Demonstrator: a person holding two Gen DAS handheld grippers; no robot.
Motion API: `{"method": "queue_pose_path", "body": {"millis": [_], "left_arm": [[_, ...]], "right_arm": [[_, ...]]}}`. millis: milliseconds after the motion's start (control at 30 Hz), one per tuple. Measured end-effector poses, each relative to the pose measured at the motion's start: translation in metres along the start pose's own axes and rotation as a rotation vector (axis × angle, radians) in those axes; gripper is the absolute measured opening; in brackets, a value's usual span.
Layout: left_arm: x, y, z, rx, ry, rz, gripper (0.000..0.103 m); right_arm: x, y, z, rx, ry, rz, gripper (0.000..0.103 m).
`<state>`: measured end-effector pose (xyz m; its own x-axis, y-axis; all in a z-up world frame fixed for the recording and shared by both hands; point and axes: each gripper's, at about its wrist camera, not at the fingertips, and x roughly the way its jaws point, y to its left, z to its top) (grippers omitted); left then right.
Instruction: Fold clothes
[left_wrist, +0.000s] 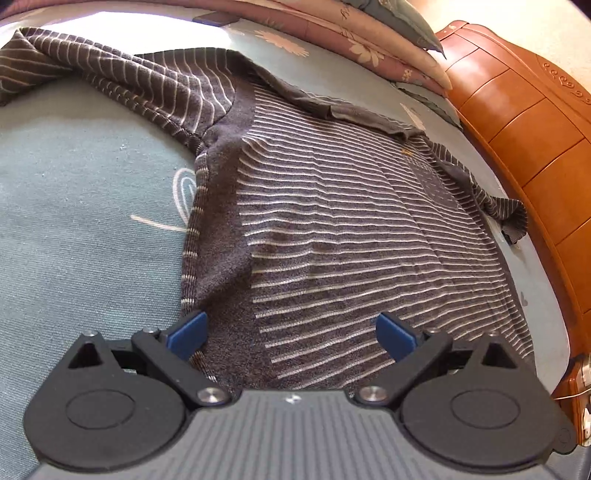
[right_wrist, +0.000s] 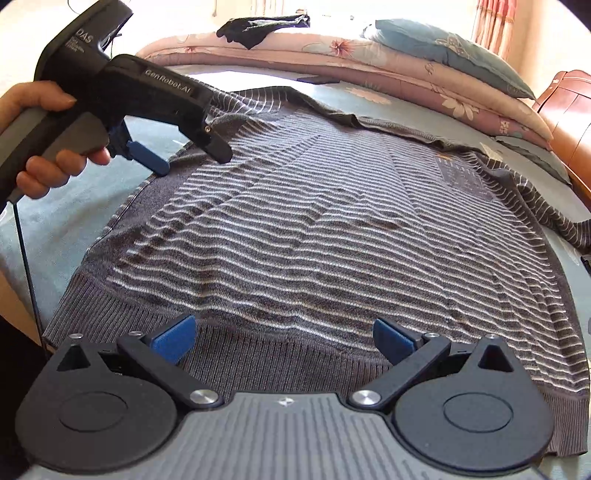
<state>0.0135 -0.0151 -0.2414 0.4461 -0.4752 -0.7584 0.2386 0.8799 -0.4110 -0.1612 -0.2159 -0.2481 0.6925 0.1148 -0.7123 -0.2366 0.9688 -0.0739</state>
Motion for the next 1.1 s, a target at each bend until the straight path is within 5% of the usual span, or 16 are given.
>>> {"method": "queue_pose_path", "body": {"millis": [167,500,633,767,933,1100], "left_arm": [[0.001,0.005,0.001,-0.011,0.0,-0.005,0.097],[-0.007,0.015,0.005,-0.085,-0.06,-0.067,0.097],[-0.005,0.011,0.006,-0.065,-0.07,-0.097,0.097],[0.004,0.011,0.007,-0.061,-0.06,-0.01,0.097],[0.001,0.02,0.01,-0.111,-0.085,-0.031,0.097],[0.005,0.01,0.008,-0.046,-0.075,0.011,0.097]], "right_arm": [[0.024,-0.008,0.01,0.073,0.052,-0.025,0.103],[0.006,-0.031,0.011,0.046,-0.019,-0.026,0.103],[0.024,-0.057,0.023,0.082,0.019,-0.018,0.103],[0.032,-0.075,0.012,0.15,0.053,-0.028,0.103],[0.013,-0.075,-0.011,0.116,0.048,-0.037,0.103],[-0.005,-0.07,-0.011,0.067,0.036,-0.065,0.103]]}}
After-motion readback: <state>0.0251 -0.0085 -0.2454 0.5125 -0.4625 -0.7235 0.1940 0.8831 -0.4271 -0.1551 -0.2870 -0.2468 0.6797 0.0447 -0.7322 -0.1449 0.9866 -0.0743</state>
